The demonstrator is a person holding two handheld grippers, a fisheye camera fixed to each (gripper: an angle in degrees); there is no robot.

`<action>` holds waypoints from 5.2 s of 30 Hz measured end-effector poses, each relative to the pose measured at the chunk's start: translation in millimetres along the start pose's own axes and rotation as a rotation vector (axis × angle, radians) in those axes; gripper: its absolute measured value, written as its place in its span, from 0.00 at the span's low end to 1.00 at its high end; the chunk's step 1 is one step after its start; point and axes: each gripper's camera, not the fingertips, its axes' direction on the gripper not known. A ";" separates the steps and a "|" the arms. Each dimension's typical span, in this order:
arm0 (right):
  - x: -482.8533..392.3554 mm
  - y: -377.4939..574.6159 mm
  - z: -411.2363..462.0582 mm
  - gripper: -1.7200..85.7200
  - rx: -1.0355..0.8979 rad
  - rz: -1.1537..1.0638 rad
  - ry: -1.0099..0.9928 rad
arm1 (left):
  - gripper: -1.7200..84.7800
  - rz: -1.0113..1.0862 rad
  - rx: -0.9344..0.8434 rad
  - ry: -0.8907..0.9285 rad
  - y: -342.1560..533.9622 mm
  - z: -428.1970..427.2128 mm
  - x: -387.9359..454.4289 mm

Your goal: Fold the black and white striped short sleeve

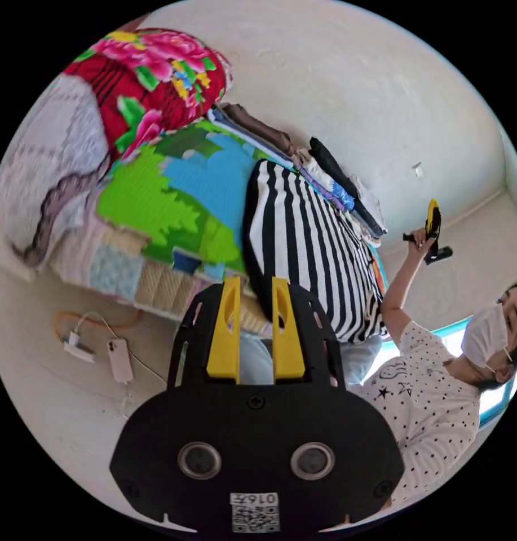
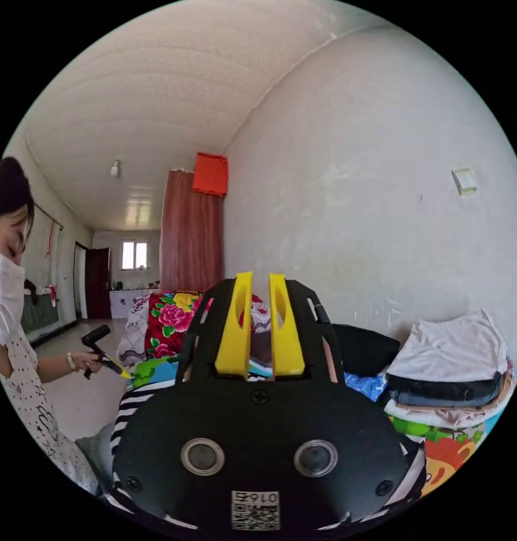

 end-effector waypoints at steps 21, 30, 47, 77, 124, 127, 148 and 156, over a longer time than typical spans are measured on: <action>-328.3 -142.3 57.6 0.03 -0.432 -0.078 -0.102 | 0.08 0.060 -0.012 0.392 121.7 -17.6 -162.9; -505.1 -139.8 72.7 0.09 -0.642 -0.094 -0.143 | 0.01 0.099 0.076 0.492 139.5 -39.2 -190.1; -921.8 -133.9 216.2 0.13 -0.723 -0.673 0.312 | 0.01 -0.019 0.083 0.657 129.4 -48.2 -254.2; -891.9 -256.5 143.5 0.04 -0.623 -0.265 0.243 | 0.17 -0.256 -0.043 0.884 -164.1 90.8 -241.5; -557.2 -29.8 -391.8 0.04 -0.552 0.419 0.663 | 0.01 0.292 -0.445 -0.037 -489.6 417.3 749.1; -538.9 9.4 -420.6 0.04 -0.625 0.489 0.722 | 0.02 0.105 -0.554 0.029 -468.2 483.6 766.9; -503.7 141.9 -558.0 0.04 -0.522 0.662 0.802 | 0.10 1.204 -0.406 -0.818 -318.9 428.4 1160.3; -507.1 158.6 -585.6 0.06 -0.555 0.584 1.007 | 0.05 1.249 -0.146 -0.739 -264.2 311.3 1194.4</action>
